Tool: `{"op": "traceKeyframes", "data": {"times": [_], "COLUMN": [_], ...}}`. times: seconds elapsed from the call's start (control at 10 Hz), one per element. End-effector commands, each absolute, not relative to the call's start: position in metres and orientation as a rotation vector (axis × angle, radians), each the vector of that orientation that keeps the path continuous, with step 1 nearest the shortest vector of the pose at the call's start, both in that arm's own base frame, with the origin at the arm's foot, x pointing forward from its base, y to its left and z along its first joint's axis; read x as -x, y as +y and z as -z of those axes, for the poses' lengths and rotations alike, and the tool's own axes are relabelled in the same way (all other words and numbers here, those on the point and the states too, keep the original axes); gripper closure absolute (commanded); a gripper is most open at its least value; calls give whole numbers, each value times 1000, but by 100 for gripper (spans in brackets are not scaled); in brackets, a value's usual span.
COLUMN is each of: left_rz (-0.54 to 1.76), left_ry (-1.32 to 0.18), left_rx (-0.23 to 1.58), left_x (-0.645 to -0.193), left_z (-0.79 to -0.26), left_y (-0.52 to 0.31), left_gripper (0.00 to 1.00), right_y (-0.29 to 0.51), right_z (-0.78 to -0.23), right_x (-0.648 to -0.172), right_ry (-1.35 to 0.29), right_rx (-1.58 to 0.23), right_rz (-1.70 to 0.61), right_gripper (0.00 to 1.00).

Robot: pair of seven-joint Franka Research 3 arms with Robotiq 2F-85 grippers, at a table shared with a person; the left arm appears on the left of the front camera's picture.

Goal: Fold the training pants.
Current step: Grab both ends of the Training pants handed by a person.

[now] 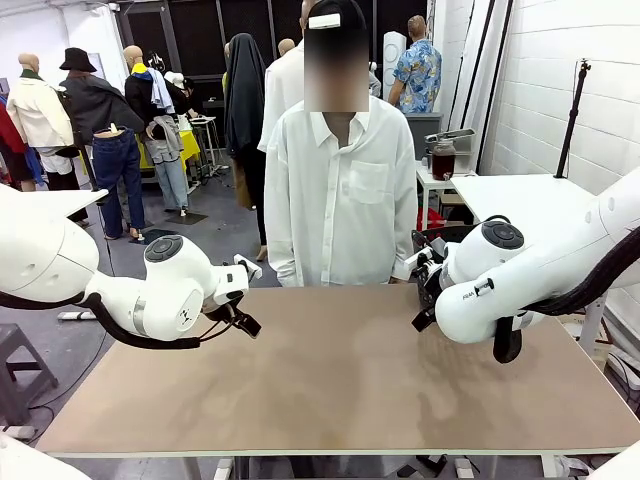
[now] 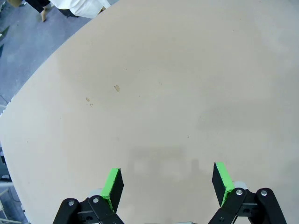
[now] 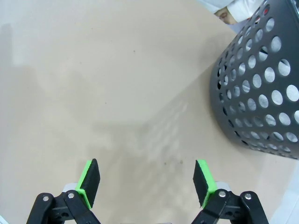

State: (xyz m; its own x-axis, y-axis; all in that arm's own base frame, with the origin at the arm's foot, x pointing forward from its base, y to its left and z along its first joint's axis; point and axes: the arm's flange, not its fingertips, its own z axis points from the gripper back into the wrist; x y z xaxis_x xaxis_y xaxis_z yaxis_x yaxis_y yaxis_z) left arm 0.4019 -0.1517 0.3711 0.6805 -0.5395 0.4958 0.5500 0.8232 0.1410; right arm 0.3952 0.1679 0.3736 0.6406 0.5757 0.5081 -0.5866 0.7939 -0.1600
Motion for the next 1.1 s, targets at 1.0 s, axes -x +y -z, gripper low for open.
{"op": "traceKeyframes", "data": {"times": [1.0], "left_rz": [563], "left_ry": [-650], "left_rx": [27], "left_x": [-391], "left_z": [-516], "left_y": [-150], "left_gripper": [0], "right_y": [145], "right_z": [-513], "right_x": [-375], "right_ry": [-709], "right_rx": [-48], "right_rz": [-654], "right_gripper": [0]}}
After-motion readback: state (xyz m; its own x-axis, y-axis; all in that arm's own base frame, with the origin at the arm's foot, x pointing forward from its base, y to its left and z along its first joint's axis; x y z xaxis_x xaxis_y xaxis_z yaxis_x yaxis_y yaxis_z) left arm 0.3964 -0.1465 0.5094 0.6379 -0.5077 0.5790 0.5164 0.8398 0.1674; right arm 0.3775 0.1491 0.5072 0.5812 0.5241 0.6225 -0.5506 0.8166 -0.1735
